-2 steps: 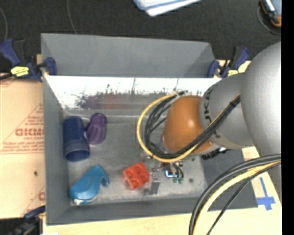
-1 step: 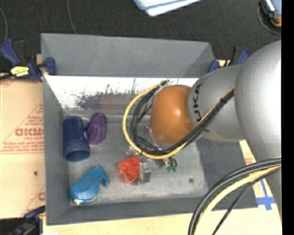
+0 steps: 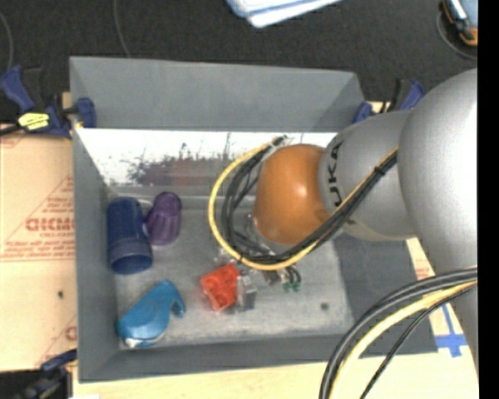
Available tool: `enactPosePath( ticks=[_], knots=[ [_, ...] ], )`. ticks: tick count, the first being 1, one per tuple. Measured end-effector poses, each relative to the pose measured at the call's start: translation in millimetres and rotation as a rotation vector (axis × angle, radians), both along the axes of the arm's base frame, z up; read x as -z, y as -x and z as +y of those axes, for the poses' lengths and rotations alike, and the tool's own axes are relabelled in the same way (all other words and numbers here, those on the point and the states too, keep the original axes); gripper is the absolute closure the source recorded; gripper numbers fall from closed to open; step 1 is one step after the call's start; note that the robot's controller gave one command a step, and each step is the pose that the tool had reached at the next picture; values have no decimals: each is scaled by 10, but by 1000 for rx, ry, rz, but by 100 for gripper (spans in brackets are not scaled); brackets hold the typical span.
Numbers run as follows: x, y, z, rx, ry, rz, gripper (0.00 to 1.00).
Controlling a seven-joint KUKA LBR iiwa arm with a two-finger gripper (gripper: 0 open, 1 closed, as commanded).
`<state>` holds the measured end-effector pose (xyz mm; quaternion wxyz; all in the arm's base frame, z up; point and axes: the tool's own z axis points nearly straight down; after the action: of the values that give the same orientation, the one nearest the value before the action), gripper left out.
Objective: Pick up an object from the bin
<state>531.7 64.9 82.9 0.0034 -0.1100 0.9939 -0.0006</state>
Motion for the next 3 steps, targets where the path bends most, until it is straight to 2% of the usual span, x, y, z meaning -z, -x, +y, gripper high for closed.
enactPosePath(
  ticks=[1, 2, 3],
  knots=[
    [-315, -127, -38, 33, -2, -4, 100],
    [-344, -128, -29, 33, -2, -7, 100],
    [-352, -141, 74, -62, 0, -6, 100]
  ],
)
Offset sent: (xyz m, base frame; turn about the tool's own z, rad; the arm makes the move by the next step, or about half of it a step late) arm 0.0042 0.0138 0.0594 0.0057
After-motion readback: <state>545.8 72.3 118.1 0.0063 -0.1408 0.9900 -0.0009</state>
